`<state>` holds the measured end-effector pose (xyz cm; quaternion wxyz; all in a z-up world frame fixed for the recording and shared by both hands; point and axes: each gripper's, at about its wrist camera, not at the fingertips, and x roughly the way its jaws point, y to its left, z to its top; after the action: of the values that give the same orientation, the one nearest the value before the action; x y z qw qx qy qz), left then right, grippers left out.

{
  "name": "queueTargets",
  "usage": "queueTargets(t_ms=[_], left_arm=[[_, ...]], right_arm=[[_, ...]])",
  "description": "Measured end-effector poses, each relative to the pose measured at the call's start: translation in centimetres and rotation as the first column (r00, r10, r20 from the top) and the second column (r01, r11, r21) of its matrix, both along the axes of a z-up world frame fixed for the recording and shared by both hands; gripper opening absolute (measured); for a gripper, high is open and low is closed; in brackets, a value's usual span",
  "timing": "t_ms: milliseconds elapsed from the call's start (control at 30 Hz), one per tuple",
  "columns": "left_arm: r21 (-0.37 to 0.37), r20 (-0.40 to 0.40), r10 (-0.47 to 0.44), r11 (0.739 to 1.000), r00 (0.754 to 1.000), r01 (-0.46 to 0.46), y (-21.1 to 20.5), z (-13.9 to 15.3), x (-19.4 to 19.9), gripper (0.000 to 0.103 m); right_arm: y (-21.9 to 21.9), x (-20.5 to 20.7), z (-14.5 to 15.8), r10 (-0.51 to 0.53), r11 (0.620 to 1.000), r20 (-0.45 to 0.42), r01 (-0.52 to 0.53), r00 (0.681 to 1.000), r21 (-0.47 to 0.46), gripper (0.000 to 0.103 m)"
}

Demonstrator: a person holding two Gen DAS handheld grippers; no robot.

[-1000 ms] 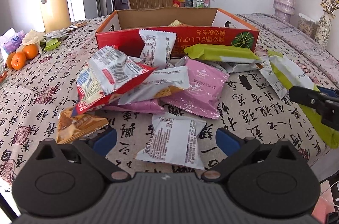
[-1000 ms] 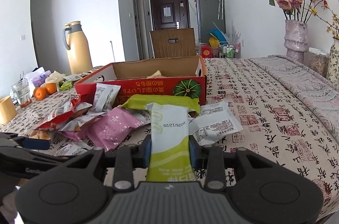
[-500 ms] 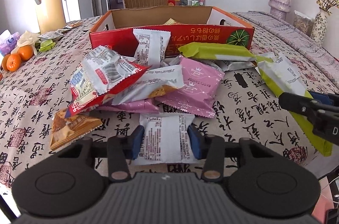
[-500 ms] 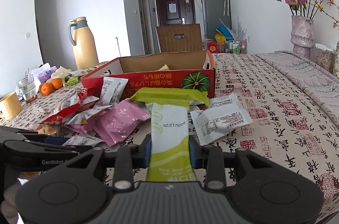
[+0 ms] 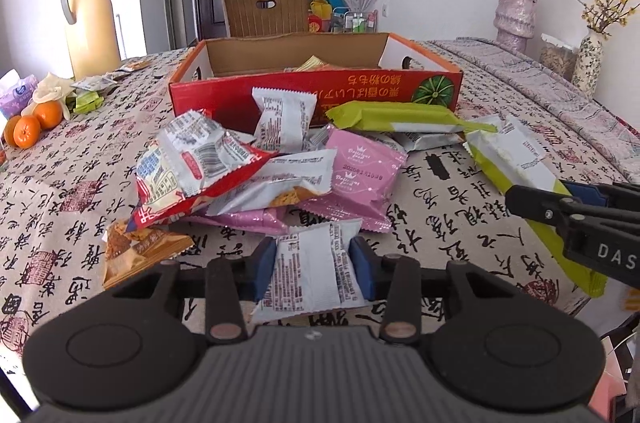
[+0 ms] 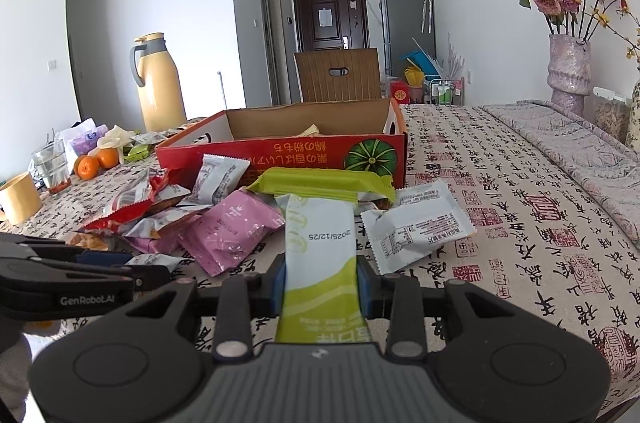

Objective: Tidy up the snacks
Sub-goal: 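Carry both packets over the box with both grippers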

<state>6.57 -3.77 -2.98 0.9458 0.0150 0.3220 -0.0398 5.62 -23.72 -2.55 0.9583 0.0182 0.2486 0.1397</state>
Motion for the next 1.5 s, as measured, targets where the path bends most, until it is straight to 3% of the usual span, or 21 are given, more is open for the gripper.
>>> queueTargets(t_ms=[567, 833, 1167, 1500], left_arm=[[0.0, 0.043, -0.07, 0.998, 0.997, 0.07, -1.2, 0.6, -1.8, 0.041], [-0.019, 0.094, -0.107, 0.994, 0.99, 0.109, -1.4, 3.0, -1.6, 0.041], [-0.012, 0.187, -0.124, 0.992, 0.975, 0.128, -2.1, 7.0, 0.7, 0.041], [-0.01, 0.218, -0.078, 0.997, 0.973, 0.082, -0.8, 9.4, 5.7, 0.041]], right_arm=[[0.0, -1.0, 0.5, -0.009, 1.0, 0.016, 0.009, 1.0, -0.003, 0.033], [0.2, -1.0, 1.6, -0.006, 1.0, 0.047, 0.006, 0.999, 0.0, 0.033], [0.6, 1.5, 3.8, -0.022, 1.0, 0.103, 0.021, 0.994, 0.007, 0.034], [2.0, 6.5, 5.5, -0.021, 1.0, 0.134, 0.02, 0.991, 0.01, 0.034]])
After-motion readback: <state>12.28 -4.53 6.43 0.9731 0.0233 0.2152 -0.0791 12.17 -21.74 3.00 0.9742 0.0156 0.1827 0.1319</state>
